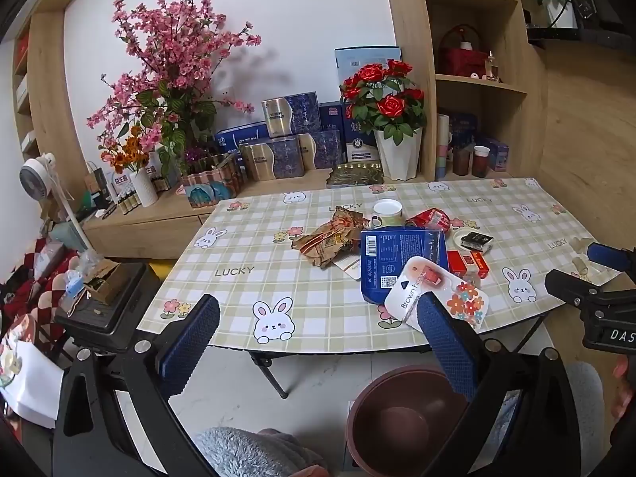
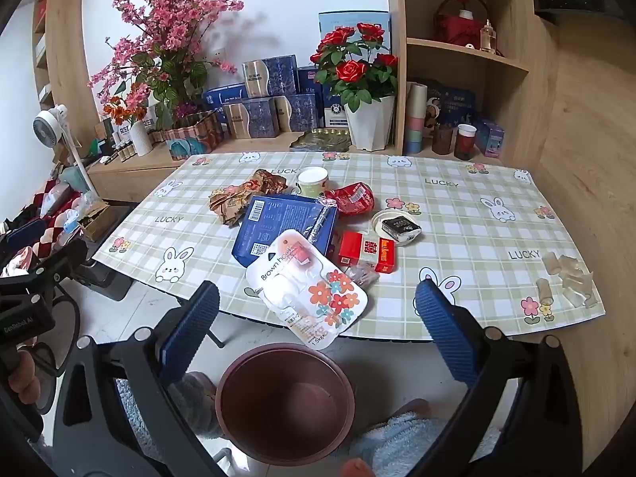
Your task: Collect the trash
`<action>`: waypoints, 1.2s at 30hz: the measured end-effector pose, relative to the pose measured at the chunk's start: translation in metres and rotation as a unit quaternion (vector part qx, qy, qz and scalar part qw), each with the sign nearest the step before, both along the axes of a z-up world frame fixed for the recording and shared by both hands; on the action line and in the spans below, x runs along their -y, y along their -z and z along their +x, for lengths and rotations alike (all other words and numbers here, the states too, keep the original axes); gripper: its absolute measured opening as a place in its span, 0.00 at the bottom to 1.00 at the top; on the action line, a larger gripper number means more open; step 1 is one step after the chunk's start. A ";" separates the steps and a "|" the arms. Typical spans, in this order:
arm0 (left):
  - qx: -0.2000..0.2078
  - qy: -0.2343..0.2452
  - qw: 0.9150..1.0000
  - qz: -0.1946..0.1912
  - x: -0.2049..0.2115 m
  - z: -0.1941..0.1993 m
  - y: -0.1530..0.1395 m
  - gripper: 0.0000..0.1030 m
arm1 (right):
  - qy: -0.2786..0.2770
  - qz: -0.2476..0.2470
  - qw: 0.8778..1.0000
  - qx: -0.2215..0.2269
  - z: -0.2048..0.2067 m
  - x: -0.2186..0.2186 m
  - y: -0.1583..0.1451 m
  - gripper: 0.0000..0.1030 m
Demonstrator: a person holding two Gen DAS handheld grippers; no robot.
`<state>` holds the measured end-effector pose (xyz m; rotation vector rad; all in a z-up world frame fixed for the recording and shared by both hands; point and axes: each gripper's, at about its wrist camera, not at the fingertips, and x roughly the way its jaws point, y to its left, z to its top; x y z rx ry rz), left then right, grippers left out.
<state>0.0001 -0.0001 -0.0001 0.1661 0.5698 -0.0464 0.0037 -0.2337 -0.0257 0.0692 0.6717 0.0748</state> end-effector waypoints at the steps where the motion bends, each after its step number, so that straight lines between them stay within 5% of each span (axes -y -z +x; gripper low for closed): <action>1: 0.000 0.001 1.000 0.000 0.000 0.000 0.000 0.95 | 0.000 0.000 1.000 0.001 0.000 0.000 0.000 0.94; 36: 0.004 0.001 1.000 -0.003 -0.001 -0.001 -0.008 0.95 | 0.000 0.003 1.000 0.004 -0.002 0.003 -0.002 0.94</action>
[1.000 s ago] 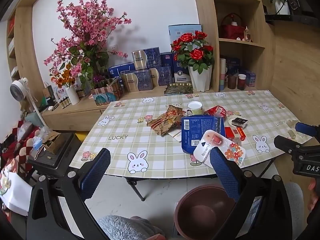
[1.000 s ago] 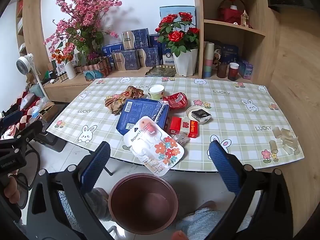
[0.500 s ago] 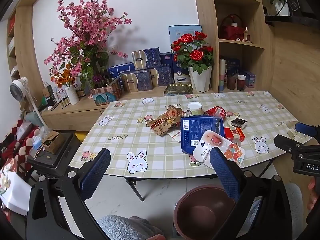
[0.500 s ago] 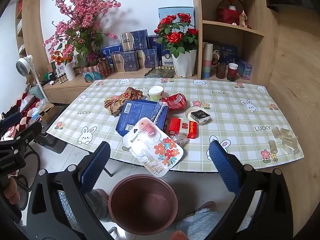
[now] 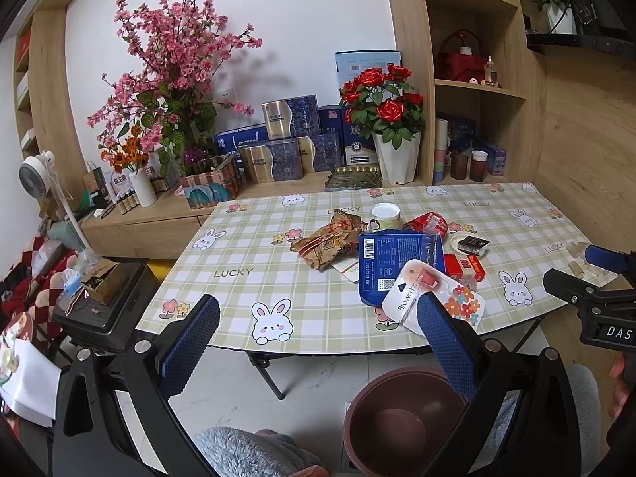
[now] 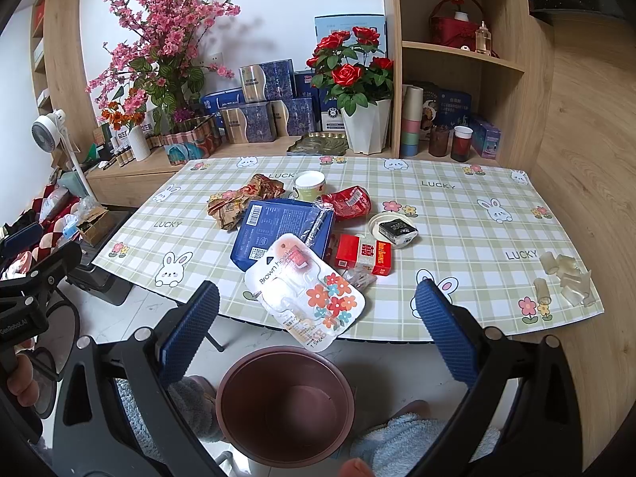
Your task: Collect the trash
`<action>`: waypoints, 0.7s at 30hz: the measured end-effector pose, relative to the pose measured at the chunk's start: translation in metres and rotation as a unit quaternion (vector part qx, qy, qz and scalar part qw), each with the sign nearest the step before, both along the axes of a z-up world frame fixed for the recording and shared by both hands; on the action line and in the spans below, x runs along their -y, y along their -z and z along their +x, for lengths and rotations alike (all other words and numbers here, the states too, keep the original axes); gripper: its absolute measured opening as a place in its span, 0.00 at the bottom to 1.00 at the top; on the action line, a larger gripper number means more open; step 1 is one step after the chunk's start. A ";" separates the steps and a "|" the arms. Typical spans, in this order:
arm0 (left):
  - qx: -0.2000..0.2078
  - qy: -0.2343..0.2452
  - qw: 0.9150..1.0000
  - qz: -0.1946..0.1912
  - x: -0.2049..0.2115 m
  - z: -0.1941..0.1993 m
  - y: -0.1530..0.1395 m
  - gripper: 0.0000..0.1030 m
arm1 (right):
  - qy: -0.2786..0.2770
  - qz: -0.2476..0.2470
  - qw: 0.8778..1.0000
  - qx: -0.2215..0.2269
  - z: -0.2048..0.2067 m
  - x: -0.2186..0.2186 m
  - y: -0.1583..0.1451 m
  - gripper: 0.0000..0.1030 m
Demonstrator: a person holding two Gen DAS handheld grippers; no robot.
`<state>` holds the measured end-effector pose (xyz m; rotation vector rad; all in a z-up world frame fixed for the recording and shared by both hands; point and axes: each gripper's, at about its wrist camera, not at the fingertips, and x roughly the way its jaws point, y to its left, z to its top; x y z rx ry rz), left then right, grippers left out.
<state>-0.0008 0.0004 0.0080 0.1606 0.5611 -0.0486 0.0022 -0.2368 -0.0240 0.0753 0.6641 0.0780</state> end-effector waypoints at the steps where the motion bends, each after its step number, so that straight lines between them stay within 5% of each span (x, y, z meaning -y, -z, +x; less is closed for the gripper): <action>1: 0.000 0.001 1.000 0.000 0.000 0.000 0.001 0.95 | 0.000 0.000 1.000 0.000 0.000 0.000 0.000 0.94; 21: -0.002 -0.001 1.000 -0.004 0.004 -0.004 -0.010 0.95 | 0.000 0.000 1.000 0.000 -0.001 -0.001 0.000 0.94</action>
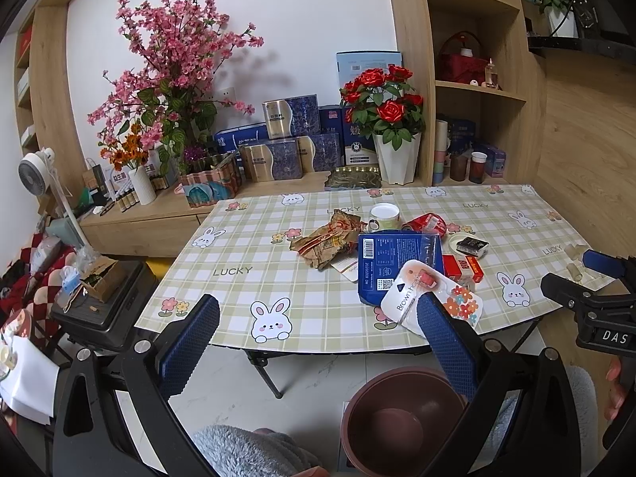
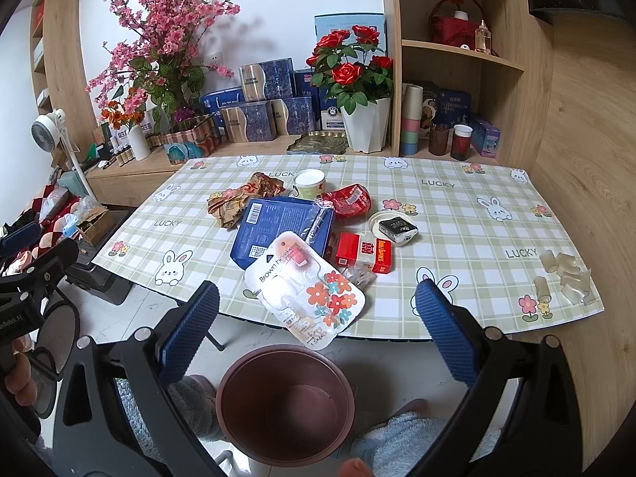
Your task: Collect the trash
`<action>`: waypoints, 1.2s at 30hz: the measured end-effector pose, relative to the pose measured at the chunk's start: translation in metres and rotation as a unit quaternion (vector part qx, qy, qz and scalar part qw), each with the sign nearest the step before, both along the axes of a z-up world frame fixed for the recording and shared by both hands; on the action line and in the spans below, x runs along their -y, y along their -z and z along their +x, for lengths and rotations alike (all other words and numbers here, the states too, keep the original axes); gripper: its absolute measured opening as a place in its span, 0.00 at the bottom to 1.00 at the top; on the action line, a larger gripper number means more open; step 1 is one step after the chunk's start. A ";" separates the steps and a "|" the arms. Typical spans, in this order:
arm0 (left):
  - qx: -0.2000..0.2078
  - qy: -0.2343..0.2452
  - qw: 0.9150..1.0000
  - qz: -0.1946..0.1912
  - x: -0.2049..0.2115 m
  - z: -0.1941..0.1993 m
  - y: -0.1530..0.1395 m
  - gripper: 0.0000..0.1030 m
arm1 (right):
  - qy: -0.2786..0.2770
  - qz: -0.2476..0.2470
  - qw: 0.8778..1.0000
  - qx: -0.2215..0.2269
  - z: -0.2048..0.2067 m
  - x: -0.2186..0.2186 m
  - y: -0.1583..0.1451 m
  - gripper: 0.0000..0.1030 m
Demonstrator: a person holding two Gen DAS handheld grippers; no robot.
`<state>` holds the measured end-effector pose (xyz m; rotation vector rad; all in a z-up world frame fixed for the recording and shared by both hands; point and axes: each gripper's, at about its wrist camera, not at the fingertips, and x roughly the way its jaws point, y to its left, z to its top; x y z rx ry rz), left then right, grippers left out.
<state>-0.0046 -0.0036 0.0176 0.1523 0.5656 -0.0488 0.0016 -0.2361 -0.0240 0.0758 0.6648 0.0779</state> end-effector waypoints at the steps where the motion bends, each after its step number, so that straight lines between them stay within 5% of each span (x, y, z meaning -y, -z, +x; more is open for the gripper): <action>1: 0.000 0.000 1.000 0.000 -0.001 0.000 0.001 0.95 | 0.000 0.000 1.000 0.000 0.000 0.000 0.000 0.94; 26: 0.000 0.000 1.000 -0.003 -0.005 0.001 0.008 0.95 | -0.003 0.004 1.000 0.000 0.000 0.000 -0.001 0.94; 36: -0.031 0.016 0.995 -0.095 -0.029 0.020 0.034 0.95 | -0.032 0.002 0.999 0.002 0.013 -0.003 0.024 0.95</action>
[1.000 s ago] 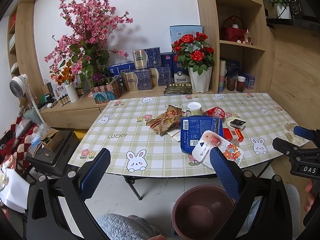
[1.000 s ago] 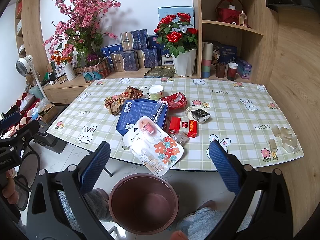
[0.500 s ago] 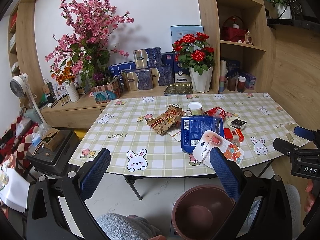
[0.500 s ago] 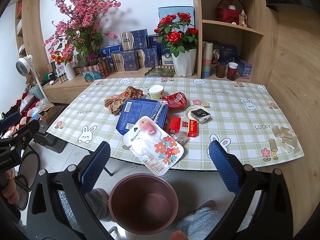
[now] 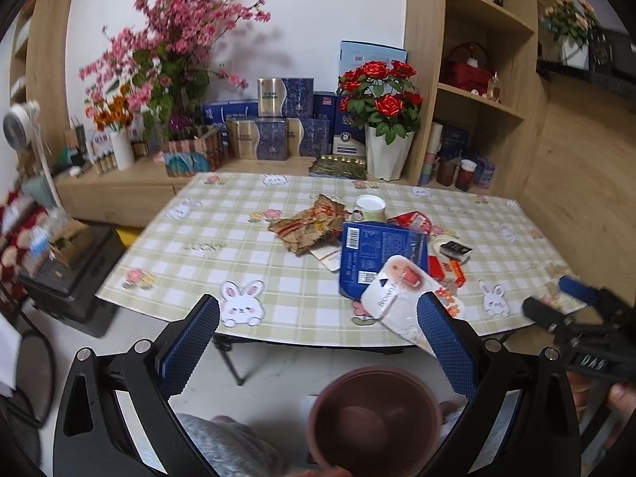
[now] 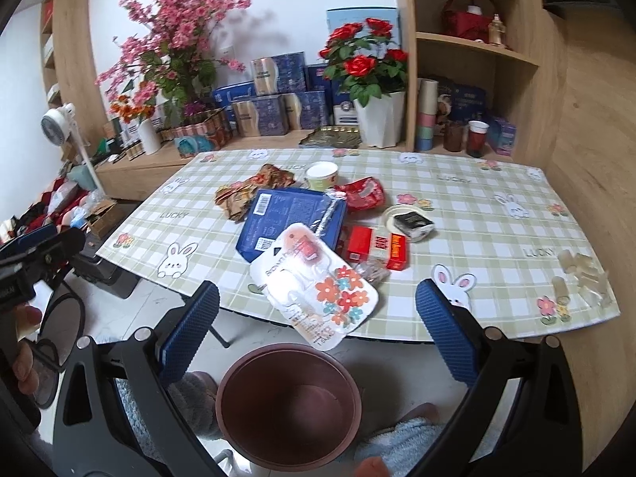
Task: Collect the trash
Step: 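Reach the right tool to the Brown hook blister pack and grasp it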
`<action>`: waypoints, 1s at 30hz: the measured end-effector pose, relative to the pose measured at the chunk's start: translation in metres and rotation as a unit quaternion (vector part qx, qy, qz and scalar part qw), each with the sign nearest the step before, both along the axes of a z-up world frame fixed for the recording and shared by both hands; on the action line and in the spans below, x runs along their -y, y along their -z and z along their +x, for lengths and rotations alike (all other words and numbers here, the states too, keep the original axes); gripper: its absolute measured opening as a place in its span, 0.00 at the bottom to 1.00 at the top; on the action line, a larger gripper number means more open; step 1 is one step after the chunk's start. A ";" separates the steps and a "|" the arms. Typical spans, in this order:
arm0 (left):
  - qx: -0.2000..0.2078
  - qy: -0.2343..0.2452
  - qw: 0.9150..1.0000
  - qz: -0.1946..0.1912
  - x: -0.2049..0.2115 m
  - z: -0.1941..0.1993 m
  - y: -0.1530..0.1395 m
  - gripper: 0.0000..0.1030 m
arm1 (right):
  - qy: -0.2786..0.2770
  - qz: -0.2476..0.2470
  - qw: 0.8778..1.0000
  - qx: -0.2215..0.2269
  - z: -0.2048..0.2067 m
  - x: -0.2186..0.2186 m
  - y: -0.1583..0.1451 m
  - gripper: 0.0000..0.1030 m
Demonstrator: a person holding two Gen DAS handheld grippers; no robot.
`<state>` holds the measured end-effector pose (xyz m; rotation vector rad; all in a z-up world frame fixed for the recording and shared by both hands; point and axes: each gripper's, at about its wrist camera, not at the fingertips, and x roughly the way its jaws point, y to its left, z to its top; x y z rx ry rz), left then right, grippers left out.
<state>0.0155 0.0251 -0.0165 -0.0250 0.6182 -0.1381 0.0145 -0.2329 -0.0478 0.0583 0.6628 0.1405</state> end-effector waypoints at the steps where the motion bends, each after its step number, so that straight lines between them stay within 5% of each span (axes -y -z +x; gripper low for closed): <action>1: -0.003 0.001 1.000 -0.006 0.000 0.003 0.003 0.95 | -0.004 -0.011 1.000 0.002 0.003 -0.003 0.003 0.95; 6: -0.020 0.021 0.999 -0.023 0.001 0.013 0.017 0.95 | -0.026 -0.073 0.997 0.015 0.015 -0.014 0.021 0.95; 13: -0.070 0.071 0.994 -0.042 0.006 0.033 0.045 0.95 | -0.065 -0.142 0.987 -0.028 0.051 -0.025 0.062 0.94; 22: -0.102 0.055 0.993 -0.032 0.006 0.061 0.075 0.94 | -0.138 -0.186 0.972 -0.051 0.104 -0.028 0.118 0.93; 30: -0.084 0.041 0.995 -0.030 0.003 0.083 0.087 0.94 | -0.210 -0.229 0.949 -0.053 0.128 -0.046 0.147 0.76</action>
